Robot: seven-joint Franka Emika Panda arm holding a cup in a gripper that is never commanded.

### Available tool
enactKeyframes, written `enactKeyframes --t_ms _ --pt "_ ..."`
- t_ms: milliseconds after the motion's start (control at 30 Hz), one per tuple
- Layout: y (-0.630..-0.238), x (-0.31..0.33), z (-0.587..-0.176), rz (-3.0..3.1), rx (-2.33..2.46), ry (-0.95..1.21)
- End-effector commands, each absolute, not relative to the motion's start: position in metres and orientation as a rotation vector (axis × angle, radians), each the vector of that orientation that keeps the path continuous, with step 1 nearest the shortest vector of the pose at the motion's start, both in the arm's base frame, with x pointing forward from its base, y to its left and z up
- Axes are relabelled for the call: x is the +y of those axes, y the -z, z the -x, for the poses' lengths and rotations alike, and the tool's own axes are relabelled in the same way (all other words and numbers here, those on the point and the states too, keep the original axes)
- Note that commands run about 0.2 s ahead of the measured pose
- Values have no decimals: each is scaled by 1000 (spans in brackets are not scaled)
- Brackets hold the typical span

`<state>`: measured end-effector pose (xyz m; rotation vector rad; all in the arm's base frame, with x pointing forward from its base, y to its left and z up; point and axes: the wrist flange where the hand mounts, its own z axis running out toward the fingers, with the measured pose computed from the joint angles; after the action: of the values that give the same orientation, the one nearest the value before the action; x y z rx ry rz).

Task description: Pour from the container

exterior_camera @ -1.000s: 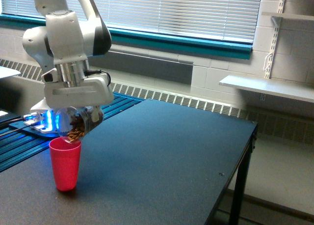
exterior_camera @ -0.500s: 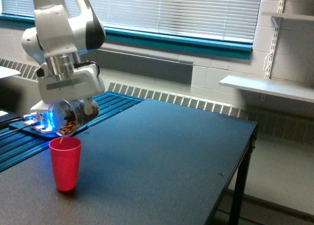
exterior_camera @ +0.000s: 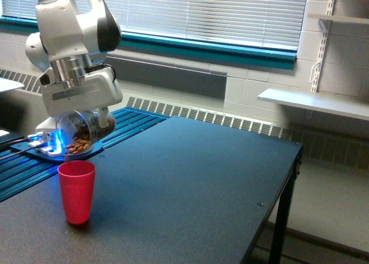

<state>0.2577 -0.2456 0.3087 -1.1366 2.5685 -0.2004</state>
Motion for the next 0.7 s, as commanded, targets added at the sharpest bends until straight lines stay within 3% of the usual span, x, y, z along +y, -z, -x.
enactKeyframes --t_ms 33,700 --pt "-302 -239 -263 1194 2565 160" --pt "-286 -239 -279 1206 2614 83"
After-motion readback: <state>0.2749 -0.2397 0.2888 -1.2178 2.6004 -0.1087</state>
